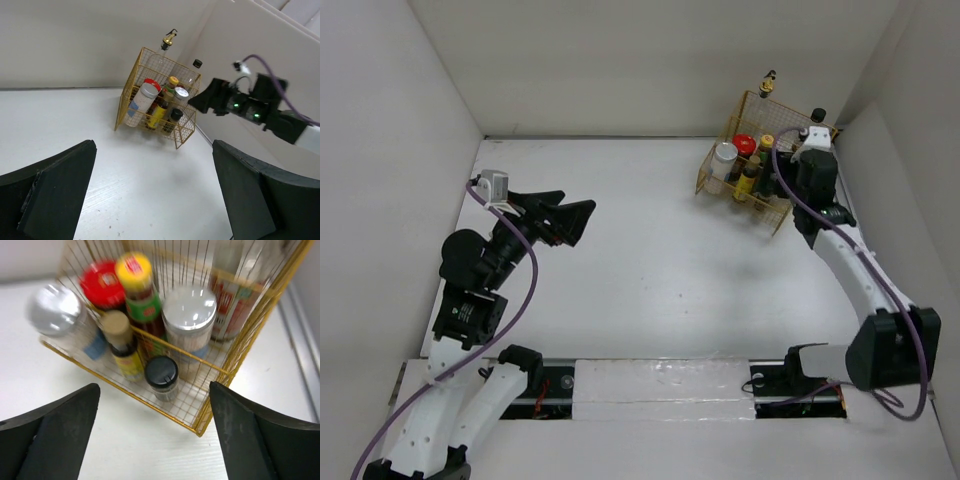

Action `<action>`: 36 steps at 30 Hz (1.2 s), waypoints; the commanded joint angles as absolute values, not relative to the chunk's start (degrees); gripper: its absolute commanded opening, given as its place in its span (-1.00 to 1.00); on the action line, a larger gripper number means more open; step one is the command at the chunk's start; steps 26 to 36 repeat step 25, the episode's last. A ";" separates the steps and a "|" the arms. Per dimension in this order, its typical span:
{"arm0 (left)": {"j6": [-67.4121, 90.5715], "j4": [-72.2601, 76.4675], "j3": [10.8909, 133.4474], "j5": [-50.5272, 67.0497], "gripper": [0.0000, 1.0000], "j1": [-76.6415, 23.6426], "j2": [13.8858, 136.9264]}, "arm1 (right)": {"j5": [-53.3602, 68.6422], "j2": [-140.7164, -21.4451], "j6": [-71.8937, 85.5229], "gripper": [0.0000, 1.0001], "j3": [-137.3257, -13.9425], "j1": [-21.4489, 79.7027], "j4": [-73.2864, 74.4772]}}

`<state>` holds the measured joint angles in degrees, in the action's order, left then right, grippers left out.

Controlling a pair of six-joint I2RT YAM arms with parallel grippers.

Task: Organize the condiment bottles

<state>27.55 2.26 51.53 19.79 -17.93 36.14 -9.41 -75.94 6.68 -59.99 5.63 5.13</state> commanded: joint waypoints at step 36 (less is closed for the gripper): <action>27.16 3.96 52.38 15.64 0.98 -18.02 33.57 | 15.92 -52.90 -1.67 0.99 -49.56 39.54 -0.53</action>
